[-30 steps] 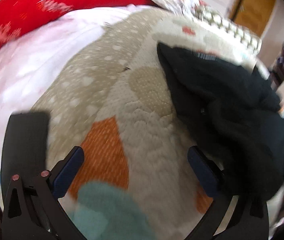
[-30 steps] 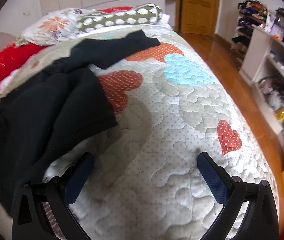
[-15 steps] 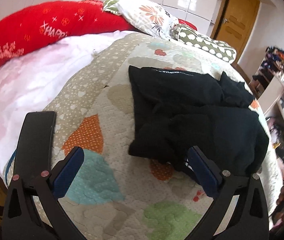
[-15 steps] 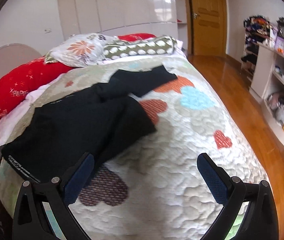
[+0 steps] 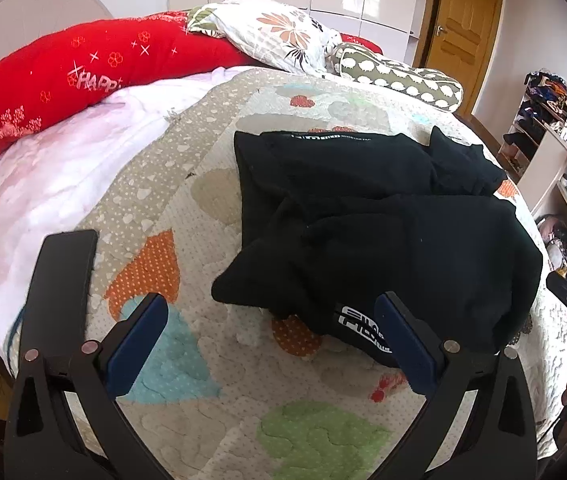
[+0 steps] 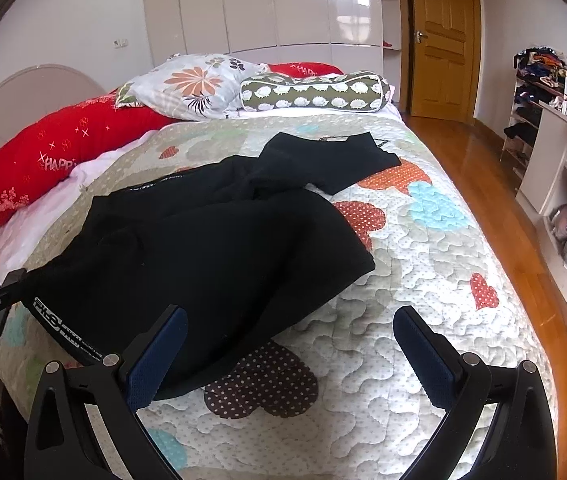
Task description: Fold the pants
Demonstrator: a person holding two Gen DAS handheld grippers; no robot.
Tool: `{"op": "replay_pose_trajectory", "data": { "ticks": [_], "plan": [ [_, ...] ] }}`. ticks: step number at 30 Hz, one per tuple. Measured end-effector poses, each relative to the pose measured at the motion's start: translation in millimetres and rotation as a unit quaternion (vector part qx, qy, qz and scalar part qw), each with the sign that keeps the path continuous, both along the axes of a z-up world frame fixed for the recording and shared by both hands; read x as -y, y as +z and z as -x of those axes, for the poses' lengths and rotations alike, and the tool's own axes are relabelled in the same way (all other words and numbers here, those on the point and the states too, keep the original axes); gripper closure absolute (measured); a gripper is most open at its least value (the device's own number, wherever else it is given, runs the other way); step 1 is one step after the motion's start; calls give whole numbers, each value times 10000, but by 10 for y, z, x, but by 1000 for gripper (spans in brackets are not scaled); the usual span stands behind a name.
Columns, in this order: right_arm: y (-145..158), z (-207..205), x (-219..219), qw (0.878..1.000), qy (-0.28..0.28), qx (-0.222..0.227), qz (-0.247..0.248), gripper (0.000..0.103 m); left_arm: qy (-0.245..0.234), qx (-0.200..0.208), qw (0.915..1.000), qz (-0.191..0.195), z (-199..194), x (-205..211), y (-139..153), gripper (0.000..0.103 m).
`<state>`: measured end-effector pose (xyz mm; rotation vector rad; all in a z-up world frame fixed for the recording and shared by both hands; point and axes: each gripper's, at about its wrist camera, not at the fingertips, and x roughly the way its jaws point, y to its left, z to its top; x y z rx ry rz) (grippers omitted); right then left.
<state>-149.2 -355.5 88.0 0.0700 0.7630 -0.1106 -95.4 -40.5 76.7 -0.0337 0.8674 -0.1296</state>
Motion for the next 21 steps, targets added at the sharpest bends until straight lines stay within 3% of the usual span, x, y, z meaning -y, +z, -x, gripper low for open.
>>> {"op": "replay_pose_trajectory", "data": {
  "ticks": [21],
  "plan": [
    [-350, -160, 317, 9978, -287, -301, -515, 0, -7, -483, 9973, 558, -290, 127, -369, 1]
  ]
}}
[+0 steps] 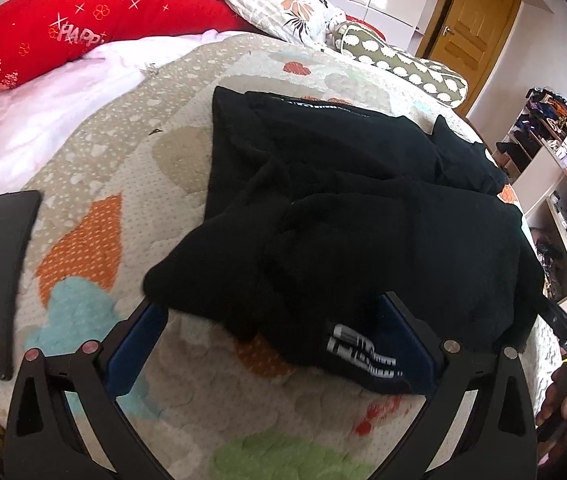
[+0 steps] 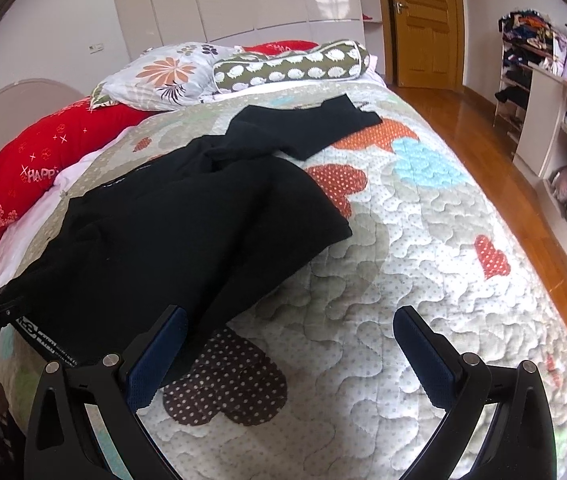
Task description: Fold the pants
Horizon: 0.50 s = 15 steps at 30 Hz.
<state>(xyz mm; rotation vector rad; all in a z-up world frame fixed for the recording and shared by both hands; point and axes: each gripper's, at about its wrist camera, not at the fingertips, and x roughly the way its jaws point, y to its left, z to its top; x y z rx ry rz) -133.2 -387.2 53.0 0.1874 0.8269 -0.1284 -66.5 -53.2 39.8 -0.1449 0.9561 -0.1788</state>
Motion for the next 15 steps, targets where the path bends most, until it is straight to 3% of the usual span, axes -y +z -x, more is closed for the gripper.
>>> {"op": "replay_pose_trajectory", "data": {
  "ticks": [3, 5, 6, 7, 8, 11, 13, 15],
  "plan": [
    [-59, -92, 15, 9998, -9, -13, -178, 1, -96, -22, 9999, 82, -81, 45, -18, 15],
    [-92, -158, 5, 9993, 39, -1, -365, 8, -195, -99, 9996, 185, -131, 86, -40, 32],
    [-108, -193, -5, 9989, 83, 23, -452, 12, -237, -135, 9994, 229, -146, 91, -49, 46],
    [-122, -225, -13, 9987, 101, 31, -503, 23, -302, -174, 9990, 292, -159, 108, -61, 60],
    [-144, -267, -19, 9984, 108, 0, -561, 39, -358, -198, 9986, 328, -163, 129, -73, 65],
    [-133, -313, -53, 9962, 265, 2, -827, 73, -428, -106, 9984, 347, -143, 136, -32, 78],
    [-66, -276, -110, 9951, 426, 50, -892, 83, -471, -60, 9979, 446, -125, 79, 38, 85],
    [17, -211, -198, 9942, 640, 77, -862, 86, -472, 17, 9975, 522, -87, -34, 143, 91]
  ]
}}
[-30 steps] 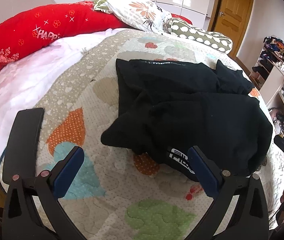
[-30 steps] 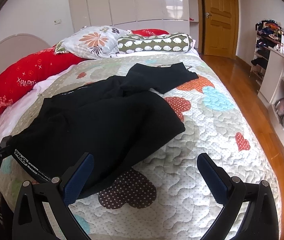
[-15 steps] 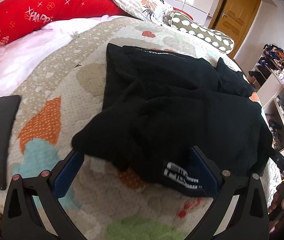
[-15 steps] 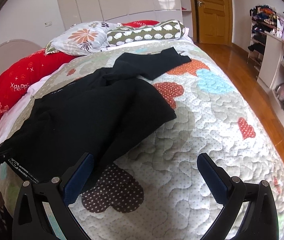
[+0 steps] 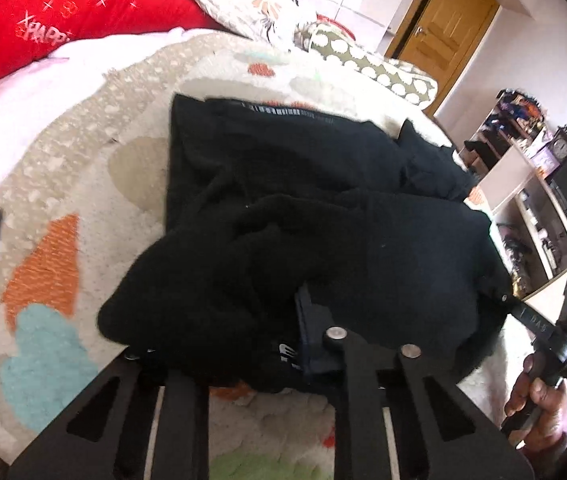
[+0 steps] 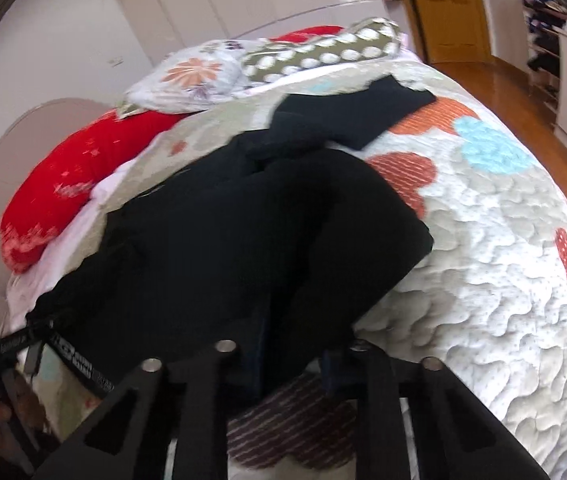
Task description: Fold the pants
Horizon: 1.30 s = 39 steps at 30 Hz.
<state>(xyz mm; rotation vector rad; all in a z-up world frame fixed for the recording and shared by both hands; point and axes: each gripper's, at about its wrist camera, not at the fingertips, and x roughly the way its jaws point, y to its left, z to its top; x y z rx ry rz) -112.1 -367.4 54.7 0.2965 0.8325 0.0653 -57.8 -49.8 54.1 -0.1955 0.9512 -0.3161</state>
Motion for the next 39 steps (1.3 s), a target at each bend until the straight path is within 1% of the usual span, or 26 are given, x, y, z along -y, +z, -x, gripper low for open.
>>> {"op": "replay_pose_trajectory", "data": {
  "ticks": [3, 5, 6, 8, 9, 11, 13, 16, 18, 19, 21, 22, 23, 24, 25, 27, 28, 30, 31, 32, 33, 34, 35, 36, 37, 39],
  "plan": [
    [91, 143, -78, 9994, 255, 86, -239, 87, 124, 191, 9997, -31, 77, -230, 149, 93],
    [91, 202, -111, 9991, 334, 15, -270, 82, 210, 214, 9995, -80, 112, -396, 181, 93],
    [85, 229, -95, 9990, 330, -32, -290, 77, 246, 193, 9994, -131, 110, -438, 157, 93],
    [87, 266, 17, 9994, 114, -75, -319, 42, 336, 97, 9991, -259, 108, -521, 69, 93],
    [94, 286, 105, 9994, -65, -50, -346, 39, 370, 39, 9989, -279, 100, -545, 21, 93],
    [115, 298, 304, 9983, -372, 32, -454, 39, 416, -48, 9988, -243, 93, -579, -54, 93],
    [142, 254, 451, 9976, -574, 95, -383, 39, 444, -29, 9987, -256, 98, -570, -71, 93],
    [74, 33, 557, 9979, -551, 80, -328, 39, 440, 42, 9982, -400, 100, -514, -48, 93],
    [-35, -169, 584, 9976, -438, 19, -534, 39, 445, 41, 9981, -433, 96, -514, -46, 93],
    [-111, -291, 584, 9971, -408, -6, -641, 40, 450, 20, 9981, -428, 81, -519, -53, 93],
    [-243, -470, 568, 9961, -393, -93, -782, 46, 463, -29, 9981, -410, 71, -536, -71, 93],
    [-254, -498, 557, 9961, -388, -57, -790, 60, 468, -46, 9981, -407, 73, -539, -72, 93],
    [-224, -511, 546, 9964, -356, 11, -771, 89, 470, -55, 9980, -410, 72, -538, -66, 93],
    [-188, -503, 544, 9962, -299, 40, -817, 93, 468, -55, 9980, -414, 73, -534, -59, 93],
    [-112, -449, 550, 9960, -287, 126, -835, 93, 463, -54, 9980, -419, 73, -529, -44, 93],
    [122, -253, 548, 9967, -333, 451, -591, 93, 443, -30, 9981, -420, 79, -517, -12, 93],
    [307, -84, 566, 9961, -375, 671, -428, 93, 423, -3, 9982, -423, 83, -508, 9, 93],
    [549, 182, 543, 9939, -427, 1010, -141, 93, 362, 25, 9986, -385, 93, -490, 43, 93],
    [676, 330, 491, 9918, -426, 1204, 106, 93, 326, 17, 9989, -343, 99, -475, 51, 93],
    [742, 415, 419, 9904, -341, 1313, 279, 87, 300, 2, 9991, -316, 101, -456, 50, 93],
    [751, 460, 319, 9905, -167, 1295, 425, 85, 303, 5, 9990, -342, 99, -436, 51, 93],
    [705, 439, 263, 9927, -17, 1104, 481, 68, 328, 31, 9986, -410, 103, -415, 48, 93],
    [599, 393, 218, 9964, 159, 665, 505, 41, 357, 54, 9982, -478, 104, -398, 43, 93],
    [522, 378, 223, 9979, 222, 379, 466, 36, 368, 48, 9982, -481, 105, -395, 39, 93],
    [446, 408, 276, 9989, 178, 221, 380, 38, 376, 34, 9983, -441, 111, -407, 41, 93],
    [395, 518, 444, 9992, -189, 307, 186, 38, 359, 34, 9985, -416, 122, -434, 50, 93]
  ]
}}
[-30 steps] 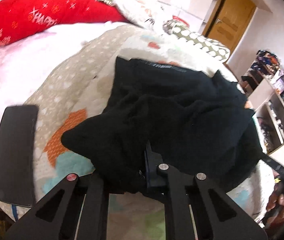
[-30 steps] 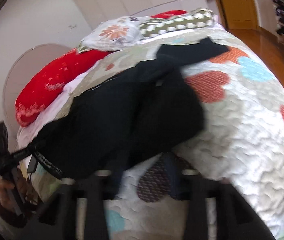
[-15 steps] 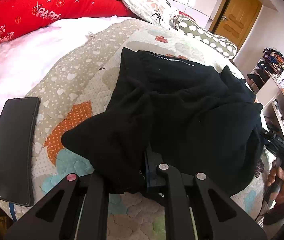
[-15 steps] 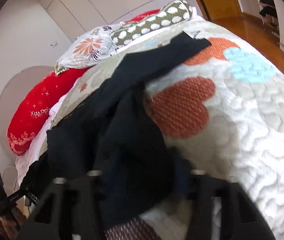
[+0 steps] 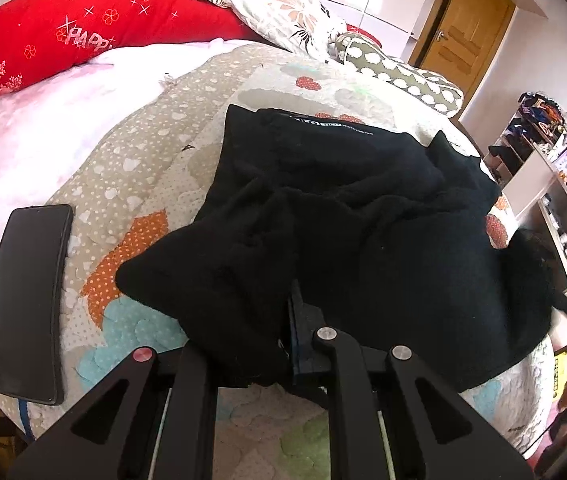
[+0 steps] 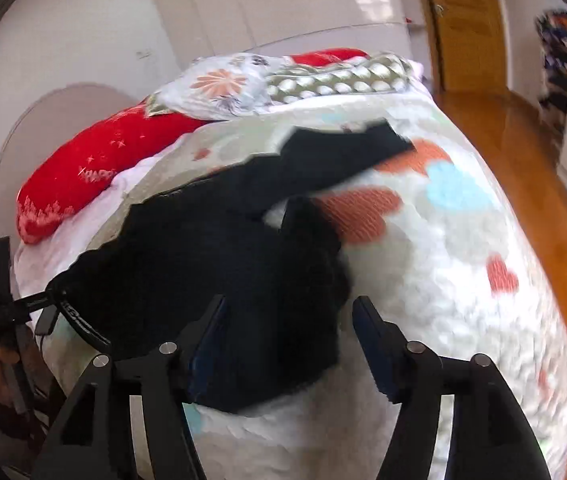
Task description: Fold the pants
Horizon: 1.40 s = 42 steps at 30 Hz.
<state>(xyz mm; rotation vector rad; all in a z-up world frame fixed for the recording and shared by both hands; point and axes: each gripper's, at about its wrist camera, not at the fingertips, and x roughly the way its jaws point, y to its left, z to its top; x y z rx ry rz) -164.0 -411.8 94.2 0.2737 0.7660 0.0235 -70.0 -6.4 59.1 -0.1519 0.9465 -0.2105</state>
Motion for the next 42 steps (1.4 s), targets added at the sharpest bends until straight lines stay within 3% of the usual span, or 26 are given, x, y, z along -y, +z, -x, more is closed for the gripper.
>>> {"op": "replay_pose_trajectory", "data": {
  "ticks": [3, 7, 10, 12, 14, 15, 18, 19, 20, 22, 28, 33, 38, 39, 40, 41, 42],
  "plan": [
    [-75, 134, 332, 9975, -536, 61, -457, 36, -5, -87, 10000, 40, -15, -37, -29, 92],
    [-170, 51, 474, 9965, -820, 13, -170, 38, 33, -63, 10000, -35, -18, -4, -43, 92],
    [-350, -47, 537, 9961, -405, -94, -776, 38, 31, -73, 9999, -102, -22, 9, -60, 92],
    [-488, -183, 439, 9957, -249, -254, -860, 42, 48, -130, 9999, -55, -39, -10, -80, 92],
    [-553, -285, 274, 9974, -174, -377, -595, 91, 77, -186, 9998, -15, -48, -30, -99, 91],
    [-506, -273, 190, 9980, -104, -329, -522, 92, 76, -194, 9998, -23, -47, -32, -99, 91],
    [-98, -64, -208, 9964, 702, 465, -21, 85, 47, -170, 9998, -71, -39, -27, -77, 90],
    [6, 20, -325, 9926, 1061, 570, 156, 73, 46, -169, 9998, -71, -43, -26, -72, 90],
    [57, 76, -376, 9906, 1237, 535, 245, 51, 58, -170, 9998, -66, -56, -26, -74, 90],
    [111, 182, -325, 9908, 1235, 527, 143, 41, 86, -159, 9998, -43, -54, -24, -75, 90],
    [-25, 116, 90, 9975, 363, 219, -560, 40, 78, -162, 9998, -6, -32, -41, -84, 90],
    [-53, -3, -489, 9937, 1112, 134, -89, 40, 94, -158, 9998, -33, -32, -28, -90, 89],
    [-340, -347, -955, 9913, 1236, -202, 415, 40, 97, -162, 9998, 6, -32, -37, -97, 90],
    [-430, -423, -984, 9912, 1246, -256, 369, 41, 96, -164, 9998, 16, -28, -41, -100, 89],
    [-517, -480, -995, 9909, 1275, -355, 255, 54, 97, -175, 9998, 24, -27, -43, -104, 89],
    [-564, -513, -993, 9904, 1302, -430, 163, 79, 96, -179, 9998, 25, -25, -42, -107, 89],
    [-583, -515, -979, 9906, 1296, -441, 46, 85, 95, -172, 9998, 18, -24, -42, -107, 89]
  ]
}}
